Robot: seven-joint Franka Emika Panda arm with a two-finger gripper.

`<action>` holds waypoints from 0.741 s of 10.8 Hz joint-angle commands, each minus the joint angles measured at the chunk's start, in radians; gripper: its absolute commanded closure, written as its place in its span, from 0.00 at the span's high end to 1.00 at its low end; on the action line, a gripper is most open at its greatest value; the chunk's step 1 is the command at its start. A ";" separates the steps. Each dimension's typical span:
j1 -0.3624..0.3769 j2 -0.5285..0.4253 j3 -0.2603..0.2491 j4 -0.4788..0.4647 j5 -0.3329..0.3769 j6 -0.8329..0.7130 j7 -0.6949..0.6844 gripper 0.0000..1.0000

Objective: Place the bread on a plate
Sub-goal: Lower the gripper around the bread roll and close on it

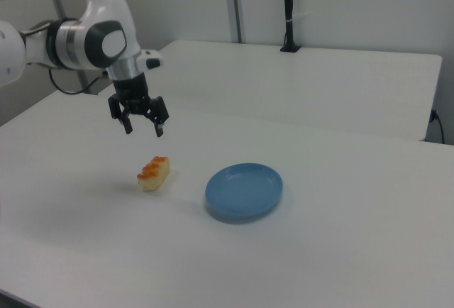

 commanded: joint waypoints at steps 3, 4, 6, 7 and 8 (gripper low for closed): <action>0.064 0.149 -0.009 0.004 -0.014 0.129 0.066 1.00; 0.059 0.163 -0.009 0.003 -0.014 0.132 0.066 1.00; 0.058 0.204 -0.009 0.000 -0.040 0.141 0.066 1.00; 0.058 0.209 -0.009 -0.017 -0.042 0.175 0.066 1.00; 0.058 0.209 -0.009 -0.038 -0.043 0.198 0.066 0.88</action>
